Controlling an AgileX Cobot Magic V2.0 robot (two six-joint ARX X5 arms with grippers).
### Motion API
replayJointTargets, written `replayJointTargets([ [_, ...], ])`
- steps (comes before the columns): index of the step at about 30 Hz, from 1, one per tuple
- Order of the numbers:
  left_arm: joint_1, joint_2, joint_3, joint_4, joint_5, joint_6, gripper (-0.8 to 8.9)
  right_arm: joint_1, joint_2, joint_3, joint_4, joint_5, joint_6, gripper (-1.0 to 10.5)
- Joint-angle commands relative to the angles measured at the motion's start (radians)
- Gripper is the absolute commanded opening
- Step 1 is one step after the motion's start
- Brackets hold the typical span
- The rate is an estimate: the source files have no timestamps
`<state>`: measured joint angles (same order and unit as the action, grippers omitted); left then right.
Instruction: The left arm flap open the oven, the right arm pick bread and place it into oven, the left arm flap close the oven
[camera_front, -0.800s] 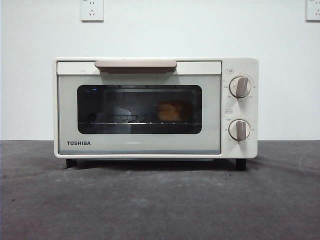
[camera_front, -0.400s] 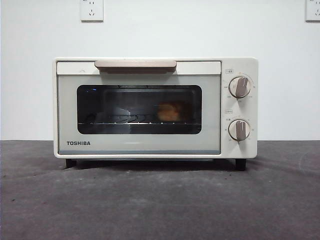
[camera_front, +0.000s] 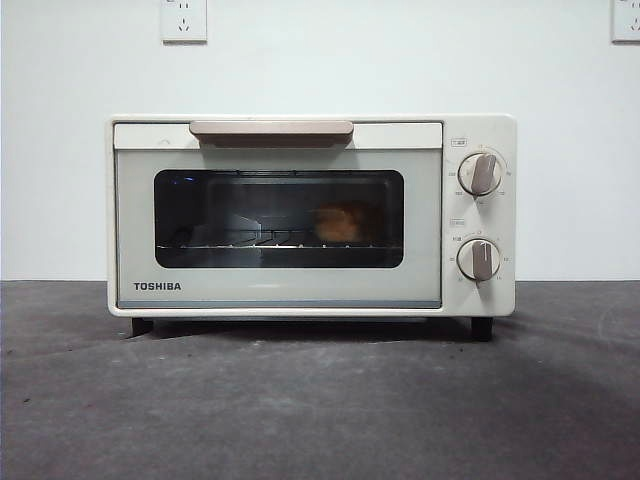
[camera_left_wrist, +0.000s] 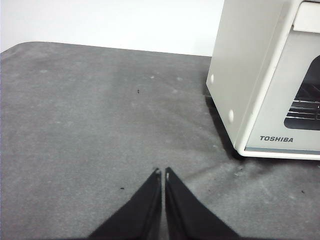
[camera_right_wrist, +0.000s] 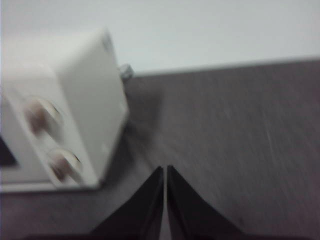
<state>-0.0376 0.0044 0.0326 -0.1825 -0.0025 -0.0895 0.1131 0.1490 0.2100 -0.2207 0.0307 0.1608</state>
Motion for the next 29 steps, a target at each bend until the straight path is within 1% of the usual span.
replayJointTargets([
  [1,0.001,-0.001,-0.021,-0.005,-0.005,-0.002,0.19,-0.012,-0.036,-0.047,0.023,0.002,-0.062,0.1],
  [5,0.001,-0.001,-0.021,-0.005,-0.005,-0.002,0.19,-0.024,-0.076,-0.114,0.026,-0.007,-0.133,0.1],
  [8,0.001,-0.001,-0.021,-0.005,-0.005,-0.002,0.19,-0.025,-0.110,-0.163,0.026,-0.006,-0.148,0.1],
  [10,0.001,-0.001,-0.021,-0.005,-0.005,-0.002,0.19,-0.025,-0.146,-0.200,0.034,-0.011,-0.148,0.1],
  [12,0.001,-0.001,-0.021,-0.005,-0.005,-0.002,0.19,-0.027,-0.145,-0.200,0.061,-0.010,-0.158,0.1],
  [18,0.001,-0.001,-0.021,-0.004,-0.005,-0.002,0.19,-0.029,-0.145,-0.200,0.046,-0.002,-0.150,0.1],
  [29,0.001,-0.001,-0.021,-0.004,-0.005,-0.002,0.20,-0.029,-0.145,-0.200,0.067,-0.003,-0.150,0.1],
])
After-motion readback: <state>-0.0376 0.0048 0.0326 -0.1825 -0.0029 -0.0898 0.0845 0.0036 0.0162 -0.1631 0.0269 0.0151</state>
